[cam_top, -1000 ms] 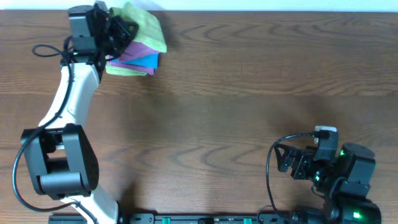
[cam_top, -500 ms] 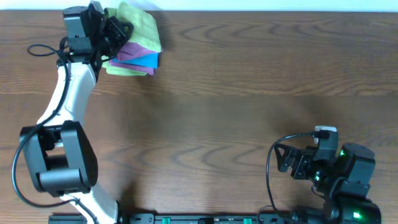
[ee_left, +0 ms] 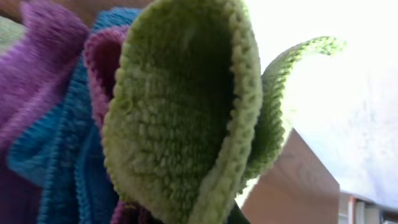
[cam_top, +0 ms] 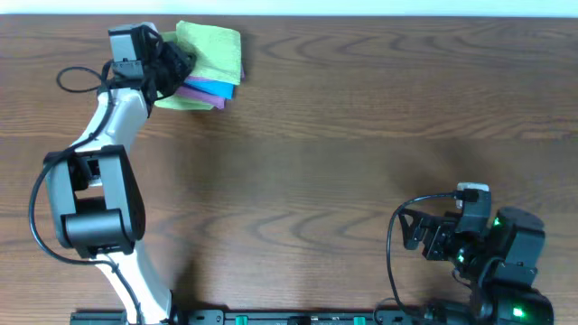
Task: Fold the cloth
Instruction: 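Place the green cloth on top of the cloth stack with the left gripper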
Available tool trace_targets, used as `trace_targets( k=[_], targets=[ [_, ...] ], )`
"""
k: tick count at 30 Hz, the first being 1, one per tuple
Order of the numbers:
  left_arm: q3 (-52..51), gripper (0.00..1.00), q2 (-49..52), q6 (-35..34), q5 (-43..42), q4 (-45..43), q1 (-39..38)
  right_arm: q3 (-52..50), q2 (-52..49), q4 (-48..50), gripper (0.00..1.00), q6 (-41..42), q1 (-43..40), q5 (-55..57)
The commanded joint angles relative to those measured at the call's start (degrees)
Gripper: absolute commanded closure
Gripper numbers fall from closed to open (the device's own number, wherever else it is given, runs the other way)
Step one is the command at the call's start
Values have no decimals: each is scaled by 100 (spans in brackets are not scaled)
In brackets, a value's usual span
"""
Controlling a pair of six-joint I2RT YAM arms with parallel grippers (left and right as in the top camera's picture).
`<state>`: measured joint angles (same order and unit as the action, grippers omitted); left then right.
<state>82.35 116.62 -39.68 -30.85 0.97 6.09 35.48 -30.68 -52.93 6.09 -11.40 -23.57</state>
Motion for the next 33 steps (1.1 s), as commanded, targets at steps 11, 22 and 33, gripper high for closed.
trace_targets(
  k=[11,22,33],
  targets=[
    [144,91,39,437,404,116,380,-31,24,-7,1,26,-35,-44],
    [144,73,39,507,407,138,376,-31,24,-7,1,26,-35,-44],
    [144,50,39,549,258,146,625,-31,24,-7,1,26,-35,-44]
  ],
)
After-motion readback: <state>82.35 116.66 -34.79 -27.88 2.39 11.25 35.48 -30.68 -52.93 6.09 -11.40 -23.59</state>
